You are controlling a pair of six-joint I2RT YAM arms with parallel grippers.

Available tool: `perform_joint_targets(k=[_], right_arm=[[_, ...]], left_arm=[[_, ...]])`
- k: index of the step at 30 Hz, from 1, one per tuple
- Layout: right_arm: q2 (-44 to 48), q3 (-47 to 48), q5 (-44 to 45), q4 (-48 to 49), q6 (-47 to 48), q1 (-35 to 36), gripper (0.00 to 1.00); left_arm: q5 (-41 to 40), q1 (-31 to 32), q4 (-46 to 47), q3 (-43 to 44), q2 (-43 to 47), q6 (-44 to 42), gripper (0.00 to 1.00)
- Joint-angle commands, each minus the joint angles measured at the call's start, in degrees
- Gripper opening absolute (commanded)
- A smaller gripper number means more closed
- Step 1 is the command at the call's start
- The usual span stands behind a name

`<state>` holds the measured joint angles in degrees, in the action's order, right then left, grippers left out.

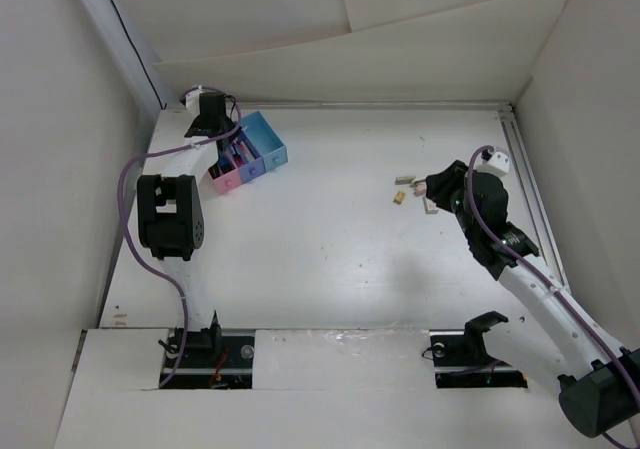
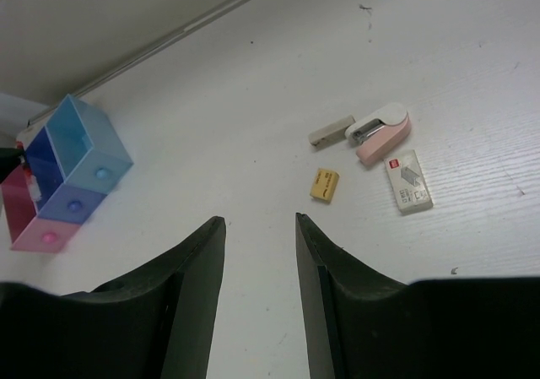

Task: Sort the stationery into containers
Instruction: Place the stationery into the container, then grab a piece of stationery with the left arm

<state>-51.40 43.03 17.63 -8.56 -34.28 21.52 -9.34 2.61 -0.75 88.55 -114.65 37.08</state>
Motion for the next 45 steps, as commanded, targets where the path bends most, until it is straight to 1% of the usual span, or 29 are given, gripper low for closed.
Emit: perform_joint_targets(k=[1, 3, 5, 10, 11, 13, 14, 15, 16, 17, 18, 19, 20, 21, 22, 24, 25, 27, 28, 30, 31, 32, 33, 34, 36, 37, 41, 43, 45], right_arm=[[0.07, 1.80, 0.30, 2.32, 0.62, 0.63, 0.45], [0.07, 1.80, 0.30, 2.32, 0.62, 0.63, 0.45], [0.07, 1.80, 0.30, 2.32, 0.62, 0.63, 0.45], [0.07, 1.80, 0.83, 2.32, 0.62, 0.63, 0.45], [0.07, 1.80, 0.83, 2.32, 0.62, 0.63, 0.45], [0.60, 1.80, 1.36, 2.32, 0.62, 0.63, 0.41], [0.60, 1.80, 2.23, 2.32, 0.62, 0.63, 0.38], [0.60, 1.80, 2.84, 2.32, 0.62, 0.63, 0.26], [0.60, 1.80, 4.16, 2.32, 0.62, 0.63, 0.21], [0.60, 1.80, 4.78, 2.32, 0.62, 0.63, 0.16], [0.60, 1.80, 5.48, 2.32, 0.10, 0.63, 0.13], [0.60, 1.80, 6.01, 1.71, 0.09, 0.63, 0.09], [0.60, 1.80, 6.62, 1.70, -0.43, 0.63, 0.07], [0.60, 1.80, 7.50, 1.09, -0.43, 0.63, 0.06], [0.60, 1.80, 7.51, 1.09, -1.04, 0.63, 0.04], [0.60, 1.80, 9.08, 0.56, -1.05, 0.63, 0.04], [0.60, 1.80, 9.61, 0.56, -1.05, 0.63, 0.04], [0.60, 1.80, 10.23, -0.23, -1.66, 0.63, 0.04], [1.20, 2.32, 10.76, -0.84, -1.66, 0.63, 0.07], [1.21, 2.33, 11.37, -0.85, -2.36, 0.63, 0.16], [1.21, 2.33, 11.38, -0.85, -2.37, 0.63, 0.21], [1.73, 2.33, 11.38, -0.85, -2.37, 0.63, 0.27], [1.74, 2.33, 11.38, -0.85, -2.37, 0.63, 0.37], [1.74, 2.33, 11.38, -0.85, -2.37, 0.63, 0.41], [1.74, 2.33, 11.38, -0.85, -2.37, 0.63, 0.48], [2.26, 2.33, 11.38, -1.37, -2.37, 0.63, 0.50], [2.27, 2.33, 11.38, -1.37, -2.37, 0.63, 0.53], [2.27, 2.33, 11.38, -1.37, -2.37, 0.63, 0.53], [2.27, 2.33, 11.38, -1.37, -2.37, 0.63, 0.53]], left_arm=[[-1.55, -0.06, 0.49, 1.63, 1.45, 0.36, 0.18], [-2.08, -0.06, 0.49, 1.62, 2.14, -0.25, 0.25], [-2.08, -0.06, 0.49, 1.62, 2.85, -0.25, 0.27], [-2.08, -0.06, 1.01, 0.93, 6.80, -1.48, 0.27], [-2.08, 0.72, 1.80, 0.92, 7.50, -1.48, 0.25], [-2.60, 2.30, 1.81, 0.39, 8.56, -3.24, 0.23], [-2.61, 4.66, 1.81, 0.39, 9.44, -4.55, 0.22], [-2.61, 5.99, 2.85, 0.39, 9.45, -5.08, 0.22], [-2.09, 7.48, 2.86, 0.39, 10.32, -5.09, 0.17], [-2.08, 10.80, 3.91, -0.30, 10.85, -5.87, 0.15], [-2.08, 12.75, 4.61, -0.83, 11.81, -5.88, 0.13], [-2.08, 14.86, 6.36, -0.84, 11.82, -7.62, 0.12], [-3.04, 16.97, 7.07, -1.53, 12.34, -8.33, 0.09], [-3.74, 21.43, 7.08, -1.54, 12.35, -8.95, 0.09], [-4.53, 23.56, 7.78, -1.54, 11.74, -9.74, 0.07], [-5.86, 27.69, 7.79, 0.56, 9.81, -9.75, 0.05], [-5.86, 31.36, 7.79, 0.57, 9.19, -9.75, 0.05], [-5.86, 35.34, 8.49, 0.05, 8.65, -10.27, 0.05], [-6.38, 39.10, 9.36, -0.48, 6.91, -10.80, 0.10], [-6.39, 42.29, 9.89, 0.38, 4.97, -12.20, 0.17], [-6.39, 44.48, 9.02, 1.00, 2.61, -12.99, 0.20], [-5.52, 45.19, 8.49, 1.62, 1.46, -13.00, 0.27], [-4.38, 45.20, 8.49, 1.62, 0.49, -13.00, 0.31], [-1.93, 45.81, 8.49, 2.32, -0.48, -13.00, 0.34], [-0.42, 46.42, 8.49, 2.33, -2.85, -13.00, 0.40], [-0.41, 46.43, 8.49, 3.11, -3.64, -13.00, 0.44], [0.99, 47.05, 7.08, 5.40, -7.86, -13.61, 0.50], [0.99, 47.57, 5.94, 6.37, -9.71, -13.61, 0.50], [0.99, 48.28, 5.94, 7.68, -11.37, -14.84, 0.52]])
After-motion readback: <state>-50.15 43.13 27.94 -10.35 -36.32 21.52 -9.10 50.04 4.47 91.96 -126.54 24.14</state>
